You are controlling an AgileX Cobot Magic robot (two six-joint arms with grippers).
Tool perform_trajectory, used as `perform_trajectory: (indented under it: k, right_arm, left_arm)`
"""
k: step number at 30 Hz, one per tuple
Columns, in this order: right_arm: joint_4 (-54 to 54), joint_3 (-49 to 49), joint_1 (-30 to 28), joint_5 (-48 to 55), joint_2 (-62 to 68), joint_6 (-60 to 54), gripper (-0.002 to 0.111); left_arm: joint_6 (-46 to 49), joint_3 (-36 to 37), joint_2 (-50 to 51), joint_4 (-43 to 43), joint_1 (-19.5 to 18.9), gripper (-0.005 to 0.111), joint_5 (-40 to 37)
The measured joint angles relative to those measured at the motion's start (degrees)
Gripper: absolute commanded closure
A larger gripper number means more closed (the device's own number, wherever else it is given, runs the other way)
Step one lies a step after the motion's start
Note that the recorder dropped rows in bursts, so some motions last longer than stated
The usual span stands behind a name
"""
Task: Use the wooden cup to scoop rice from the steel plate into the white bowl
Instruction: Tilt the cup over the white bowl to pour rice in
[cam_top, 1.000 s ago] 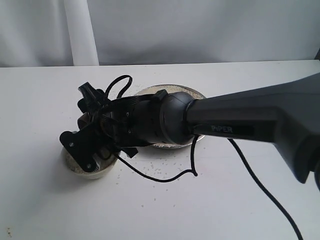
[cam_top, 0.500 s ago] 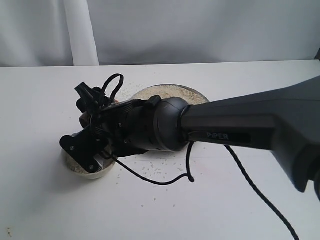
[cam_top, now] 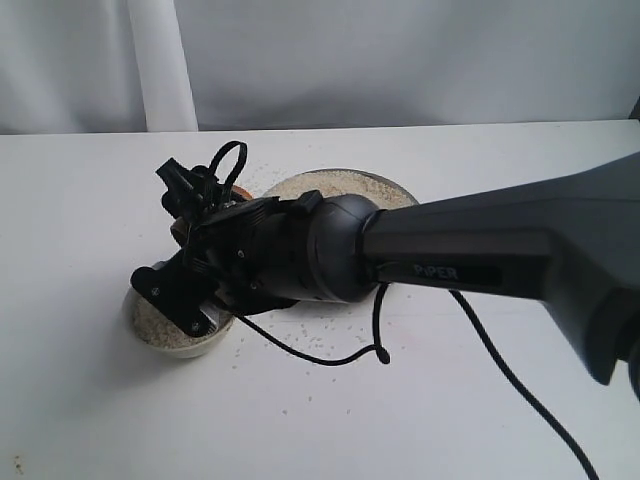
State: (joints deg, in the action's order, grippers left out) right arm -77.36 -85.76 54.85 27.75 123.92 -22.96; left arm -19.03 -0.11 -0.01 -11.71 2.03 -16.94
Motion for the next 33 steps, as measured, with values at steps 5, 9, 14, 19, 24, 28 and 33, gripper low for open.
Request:
perform_trajectory:
  k: [5, 9, 14, 19, 24, 28, 33]
  right_arm:
    - [-3.38, 0.0, 1.51, 0.95, 0.0, -0.84, 0.108]
    - [-4.9, 0.0, 2.64, 1.78, 0.0, -0.84, 0.108]
    - [-8.02, 0.0, 3.68, 3.46, 0.0, -0.92, 0.108]
    - [-8.48, 0.0, 3.8, 4.22, 0.0, -0.95, 0.108]
    - [-9.16, 0.0, 3.8, 4.22, 0.0, -1.06, 0.108]
    - [-9.45, 0.0, 3.8, 4.22, 0.0, -1.06, 0.108]
    - [-9.68, 0.0, 3.8, 4.22, 0.0, -1.06, 0.108]
  left_arm:
    - [0.0, 0.0, 0.0, 0.0, 0.0, 0.107, 0.0]
    - [0.0, 0.0, 0.0, 0.0, 0.0, 0.107, 0.0]
    - [0.0, 0.0, 0.0, 0.0, 0.0, 0.107, 0.0]
    - [0.0, 0.0, 0.0, 0.0, 0.0, 0.107, 0.0]
    - [0.0, 0.0, 0.0, 0.0, 0.0, 0.107, 0.0]
    - [0.0, 0.0, 0.0, 0.0, 0.0, 0.107, 0.0]
    - [0.0, 0.0, 0.0, 0.0, 0.0, 0.107, 0.0]
